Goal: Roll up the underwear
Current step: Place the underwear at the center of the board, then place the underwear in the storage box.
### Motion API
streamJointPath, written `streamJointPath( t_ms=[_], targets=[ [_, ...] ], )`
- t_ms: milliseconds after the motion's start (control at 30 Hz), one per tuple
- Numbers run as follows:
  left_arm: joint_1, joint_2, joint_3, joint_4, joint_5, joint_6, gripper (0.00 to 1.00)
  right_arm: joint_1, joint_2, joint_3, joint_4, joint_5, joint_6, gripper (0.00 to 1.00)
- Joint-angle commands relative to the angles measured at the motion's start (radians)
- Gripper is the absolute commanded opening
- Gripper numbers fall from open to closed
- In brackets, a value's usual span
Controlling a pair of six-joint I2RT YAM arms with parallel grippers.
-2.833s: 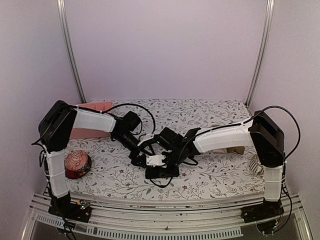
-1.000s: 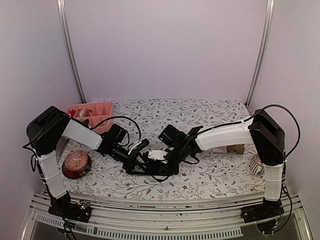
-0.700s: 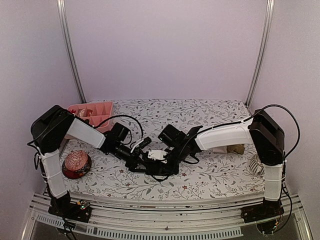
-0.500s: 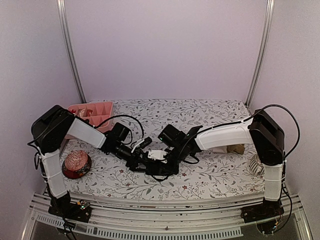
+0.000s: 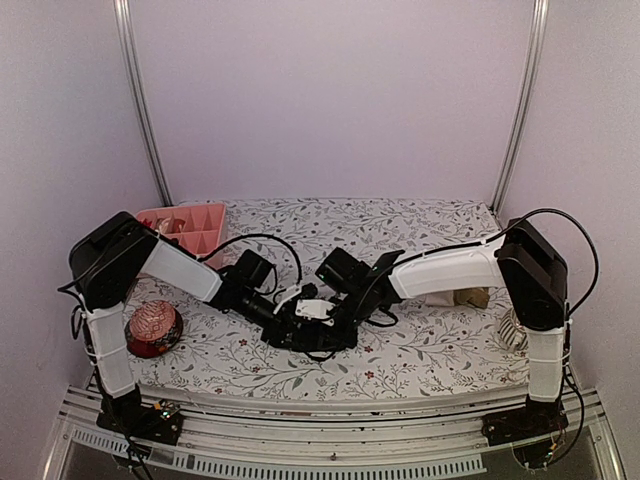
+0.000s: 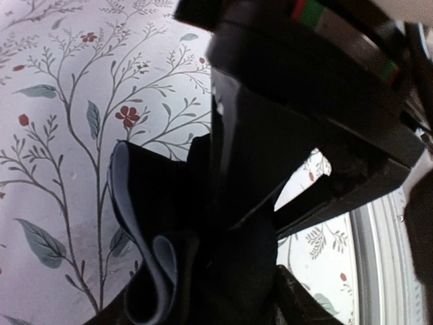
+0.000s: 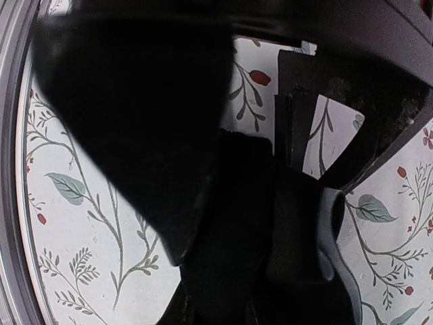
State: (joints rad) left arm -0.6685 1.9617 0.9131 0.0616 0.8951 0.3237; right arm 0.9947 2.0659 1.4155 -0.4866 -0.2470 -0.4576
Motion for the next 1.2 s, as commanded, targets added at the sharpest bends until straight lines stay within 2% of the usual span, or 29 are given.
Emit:
streamJointPath(
  t_ms=[0,167,233,267,300,333,467,567,600,700,867,1000,1167],
  targets=[
    [-0.025,-0.024,-0.013,-0.026,-0.004,0.025,0.45,-0.017,0.069,-0.018,-0.084,0.039,0.007,0.12],
    [-0.024,-0.053,-0.04,0.025,-0.034,0.009,0.36,-0.018,0.07,-0.015,-0.09,0.038,0.008,0.13],
    [-0.023,-0.078,-0.062,0.055,-0.033,-0.002,0.2,-0.02,0.07,-0.015,-0.09,0.039,0.008,0.16],
    [-0.023,-0.09,-0.07,0.066,-0.031,-0.005,0.11,-0.021,0.068,-0.015,-0.09,0.036,0.007,0.2],
    [-0.023,-0.101,-0.074,0.072,-0.028,-0.007,0.02,-0.023,0.064,-0.015,-0.087,0.032,0.007,0.26],
    [-0.023,-0.111,-0.077,0.071,-0.025,-0.008,0.0,-0.024,0.056,-0.016,-0.083,0.027,0.008,0.32],
    [-0.012,-0.149,-0.078,0.053,-0.018,-0.005,0.0,-0.023,-0.028,-0.034,-0.036,0.039,0.047,0.63],
    [0.012,-0.198,-0.079,0.049,-0.036,-0.023,0.0,-0.024,-0.141,-0.065,0.001,0.112,0.101,0.87],
    [0.025,-0.22,-0.078,0.045,-0.048,-0.031,0.0,-0.024,-0.171,-0.074,0.006,0.137,0.116,0.99],
    [0.067,-0.328,-0.083,0.043,-0.125,-0.067,0.0,-0.024,-0.261,-0.111,0.011,0.241,0.184,0.99],
    [0.181,-0.505,-0.086,0.049,-0.335,-0.131,0.0,-0.023,-0.379,-0.245,0.072,0.393,0.272,0.99],
    [0.324,-0.576,-0.028,-0.009,-0.464,-0.155,0.0,-0.024,-0.416,-0.351,0.147,0.451,0.321,0.99],
    [0.573,-0.555,0.108,-0.112,-0.493,-0.182,0.0,-0.023,-0.387,-0.41,0.208,0.559,0.358,0.99]
  ],
)
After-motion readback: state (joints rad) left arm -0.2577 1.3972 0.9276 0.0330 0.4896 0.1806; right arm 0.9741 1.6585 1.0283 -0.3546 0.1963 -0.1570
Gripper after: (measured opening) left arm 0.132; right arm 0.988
